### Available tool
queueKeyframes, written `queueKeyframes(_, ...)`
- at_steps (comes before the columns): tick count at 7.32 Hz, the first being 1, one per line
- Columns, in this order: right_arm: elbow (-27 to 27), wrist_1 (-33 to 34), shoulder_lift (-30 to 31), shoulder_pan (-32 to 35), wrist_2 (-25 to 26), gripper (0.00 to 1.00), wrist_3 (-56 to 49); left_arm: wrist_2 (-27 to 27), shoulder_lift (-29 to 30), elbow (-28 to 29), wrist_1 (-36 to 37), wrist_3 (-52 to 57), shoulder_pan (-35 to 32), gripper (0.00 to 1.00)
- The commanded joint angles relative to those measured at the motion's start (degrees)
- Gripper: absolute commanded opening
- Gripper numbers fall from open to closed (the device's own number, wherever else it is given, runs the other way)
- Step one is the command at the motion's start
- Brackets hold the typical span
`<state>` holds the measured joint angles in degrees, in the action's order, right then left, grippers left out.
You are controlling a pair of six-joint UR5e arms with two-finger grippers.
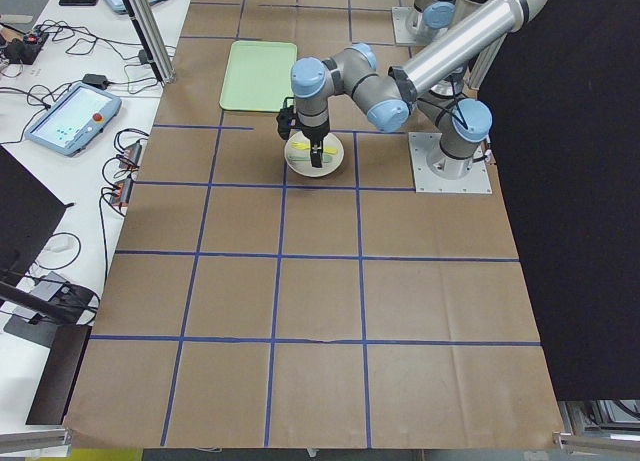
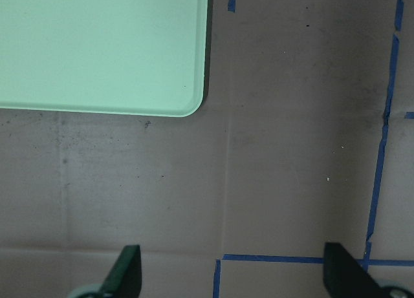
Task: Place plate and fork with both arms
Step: 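Lower the left gripper to the plate rim nearest the robot's left side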
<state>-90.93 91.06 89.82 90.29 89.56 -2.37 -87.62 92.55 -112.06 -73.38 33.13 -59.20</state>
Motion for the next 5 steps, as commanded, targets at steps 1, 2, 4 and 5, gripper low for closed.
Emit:
queueKeyframes(1, 0.05, 0.00, -0.08, -0.02, 0.00, 1.00, 0.00, 2.00, 4.46, -1.13, 5.94, 2.46, 1.19, 0.99)
queueKeyframes(2, -0.12, 0.00, 0.01, 0.06, 0.00, 1.00, 0.00, 3.76, 6.30, -2.36, 8.32, 2.73, 1.28, 0.99)
queueKeyframes(4, -0.04, 0.00, 0.01, -0.02, 0.00, 1.00, 0.00, 6.67, 12.26, -5.09, 16.56, 3.87, 1.28, 0.99)
queueKeyframes(5, -0.04, 0.00, 0.01, 0.06, 0.00, 1.00, 0.00, 6.94, 13.60, -6.14, 17.56, 3.88, 1.20, 0.99)
